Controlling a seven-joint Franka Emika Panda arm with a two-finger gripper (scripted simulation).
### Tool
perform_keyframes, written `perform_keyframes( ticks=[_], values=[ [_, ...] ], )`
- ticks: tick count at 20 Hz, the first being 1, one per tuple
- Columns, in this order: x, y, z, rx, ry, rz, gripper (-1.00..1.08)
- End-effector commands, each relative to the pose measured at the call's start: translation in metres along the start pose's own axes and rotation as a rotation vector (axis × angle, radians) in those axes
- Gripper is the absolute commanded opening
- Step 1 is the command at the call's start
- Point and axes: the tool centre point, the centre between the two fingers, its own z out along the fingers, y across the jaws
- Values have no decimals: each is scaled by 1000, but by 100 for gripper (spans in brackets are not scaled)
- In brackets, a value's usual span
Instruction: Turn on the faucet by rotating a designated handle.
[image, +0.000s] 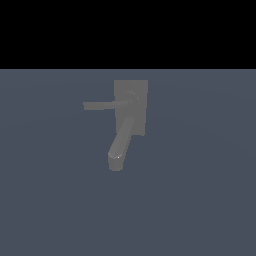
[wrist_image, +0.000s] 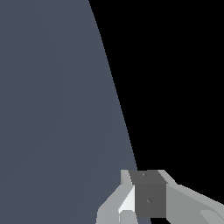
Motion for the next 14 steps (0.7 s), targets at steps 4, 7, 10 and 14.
perform_keyframes(
  ticks=[4, 7, 10, 14],
  values=[
    [31, -2, -23, -210, 67, -77, -100],
    [49, -10, -36, -317, 105, -130, -100],
    [67, -21, -47, -419, 143, -190, -100],
    [92, -44, -61, -545, 197, -281, -100]
  ],
)
